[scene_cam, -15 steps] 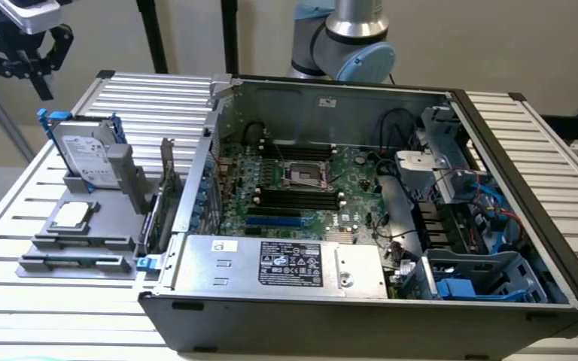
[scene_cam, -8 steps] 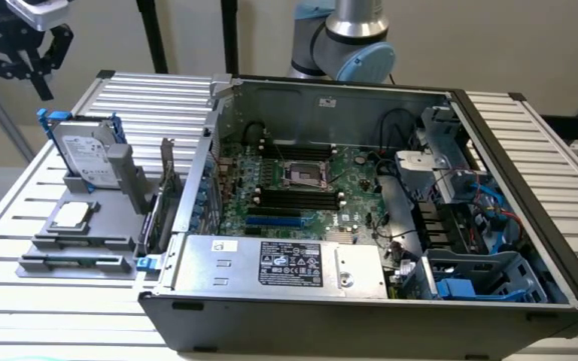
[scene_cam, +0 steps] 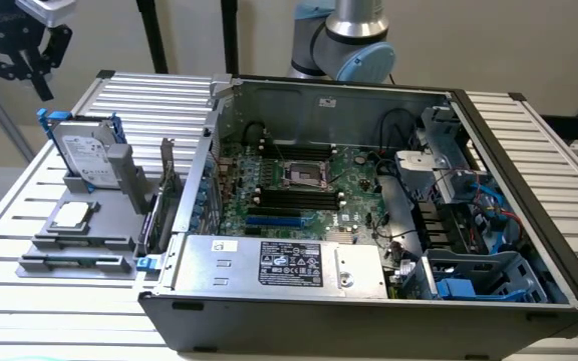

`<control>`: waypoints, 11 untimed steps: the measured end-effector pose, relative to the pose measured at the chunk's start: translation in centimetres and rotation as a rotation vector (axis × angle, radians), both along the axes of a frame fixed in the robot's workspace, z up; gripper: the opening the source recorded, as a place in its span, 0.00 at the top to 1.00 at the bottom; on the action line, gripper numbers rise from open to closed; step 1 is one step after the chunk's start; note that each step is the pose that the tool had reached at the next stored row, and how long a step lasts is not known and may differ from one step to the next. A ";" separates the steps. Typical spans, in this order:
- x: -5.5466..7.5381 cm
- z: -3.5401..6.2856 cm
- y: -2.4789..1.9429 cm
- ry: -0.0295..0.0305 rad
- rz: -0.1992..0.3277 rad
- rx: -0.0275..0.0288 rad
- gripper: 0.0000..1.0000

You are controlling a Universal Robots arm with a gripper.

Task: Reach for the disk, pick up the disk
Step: 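Pick up the disk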

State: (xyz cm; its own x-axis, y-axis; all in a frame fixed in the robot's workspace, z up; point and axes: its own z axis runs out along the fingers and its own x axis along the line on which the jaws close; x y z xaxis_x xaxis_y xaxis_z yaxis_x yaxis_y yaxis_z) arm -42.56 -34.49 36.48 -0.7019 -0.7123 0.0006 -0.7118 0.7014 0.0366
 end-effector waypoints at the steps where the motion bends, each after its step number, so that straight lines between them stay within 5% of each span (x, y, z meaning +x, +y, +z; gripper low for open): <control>1: 0.0 0.00 0.00 0.0000 0.019 0.0000 0.89; 11: 0.0 0.00 0.00 0.0000 0.200 0.0000 0.89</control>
State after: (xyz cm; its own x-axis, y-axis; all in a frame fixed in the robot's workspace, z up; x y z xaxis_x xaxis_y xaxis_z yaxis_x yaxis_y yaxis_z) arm -42.56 -34.49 36.48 -0.5467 -0.8373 0.0006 -0.8367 0.5464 0.0366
